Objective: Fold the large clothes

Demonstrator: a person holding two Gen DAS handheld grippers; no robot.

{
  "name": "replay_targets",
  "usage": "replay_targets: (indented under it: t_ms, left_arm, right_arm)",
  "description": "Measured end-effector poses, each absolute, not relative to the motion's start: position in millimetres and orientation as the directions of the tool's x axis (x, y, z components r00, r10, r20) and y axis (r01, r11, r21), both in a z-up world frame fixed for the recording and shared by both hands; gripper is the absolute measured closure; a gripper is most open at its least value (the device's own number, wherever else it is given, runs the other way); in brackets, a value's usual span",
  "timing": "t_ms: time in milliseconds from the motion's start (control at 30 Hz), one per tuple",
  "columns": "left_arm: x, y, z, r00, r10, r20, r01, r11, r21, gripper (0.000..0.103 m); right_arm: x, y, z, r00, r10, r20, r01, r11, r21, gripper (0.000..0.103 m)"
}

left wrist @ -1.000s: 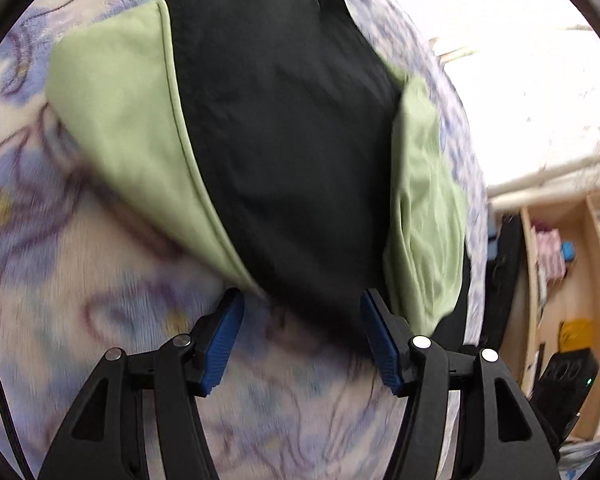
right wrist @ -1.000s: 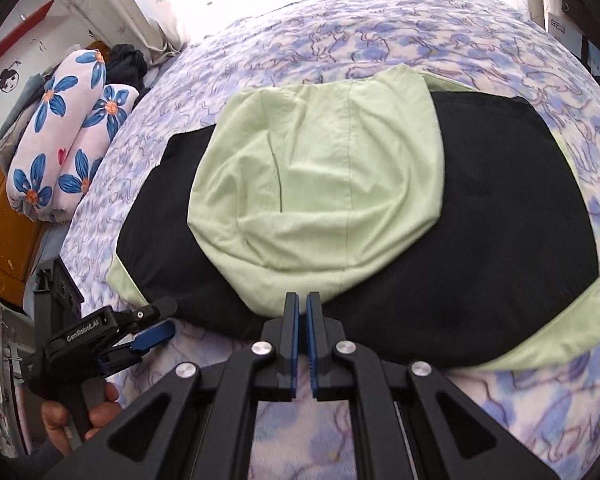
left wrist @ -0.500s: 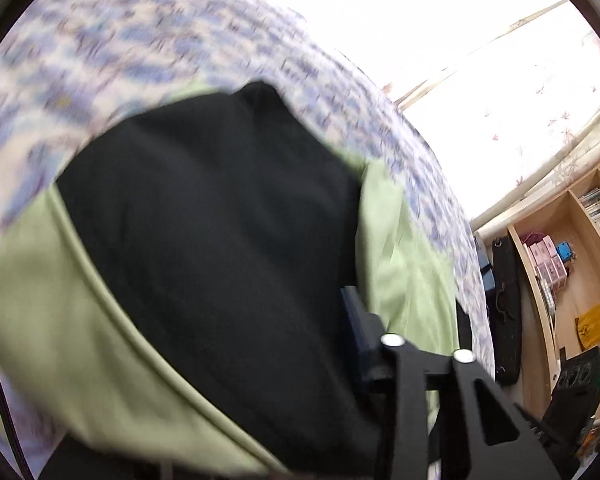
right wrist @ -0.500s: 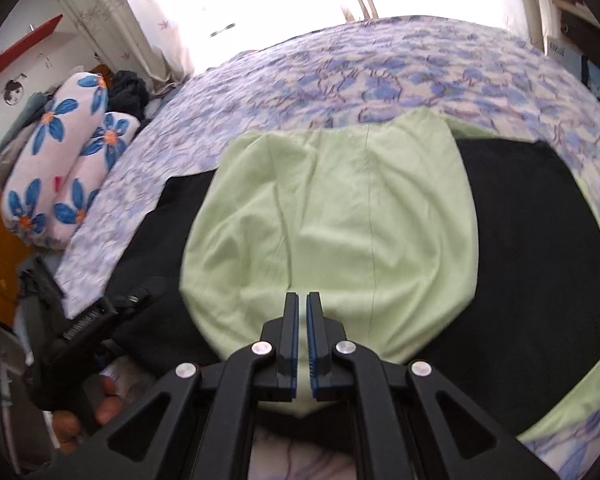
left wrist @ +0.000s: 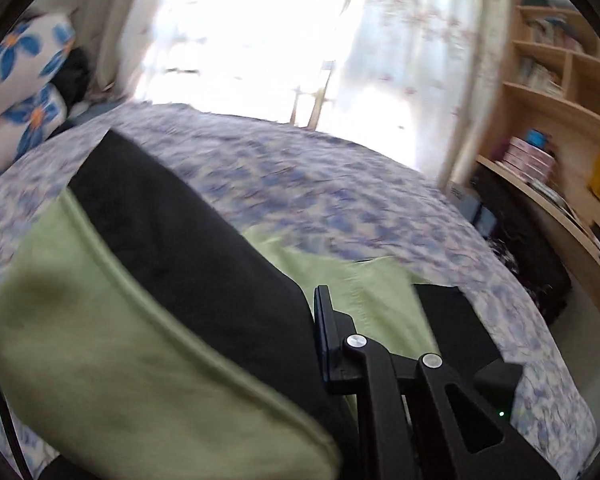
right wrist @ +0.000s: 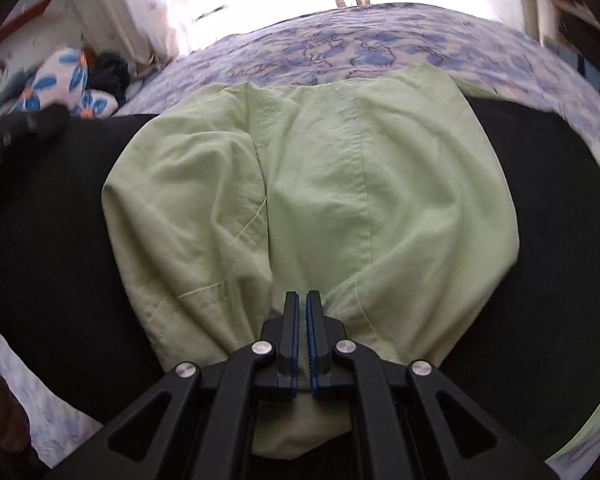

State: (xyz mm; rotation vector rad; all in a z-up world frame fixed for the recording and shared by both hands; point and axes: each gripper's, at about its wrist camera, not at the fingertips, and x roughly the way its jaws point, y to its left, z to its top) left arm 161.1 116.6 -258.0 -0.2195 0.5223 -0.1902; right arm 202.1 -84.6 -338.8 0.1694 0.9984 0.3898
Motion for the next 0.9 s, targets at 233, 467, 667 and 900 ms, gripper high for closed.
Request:
replay_targets:
  t_ms: [233,467,667,900]
  left_arm:
    - [180.6,17.7,-248.1,0.738,-0.488,-0.467,0.423,0.873,-0.243,0.094]
    - [184.8,-79.6,-279.6,0.507,-0.644,-0.573,0.656,0.72,-0.228,0.093]
    - [188.2,-119.7,-331.8,0.384,-0.597,-0.704,0.674,0.703,-0.227,0.093]
    - [183.1,-120.2,-358.3,0.374,-0.562,-0.737,0.64,0.732,-0.234,0.093]
  right_arm:
    - [187.8,-130.6,-349.0,0.484,0.536,-0.691,-0.107,0.821,0.562,0.099]
    - [128.9,-211.8,-357.6,0.532,0.58,-0.617,0.114,0.672,0.731,0.099]
    - [86.4,-287.2,-346.5,0.582,0.35,-0.734,0.32,0.731,0.602,0.099]
    - [77.5,-334.0,-340.1,0.582,0.212,-0.785,0.416,0.752,0.512,0.099]
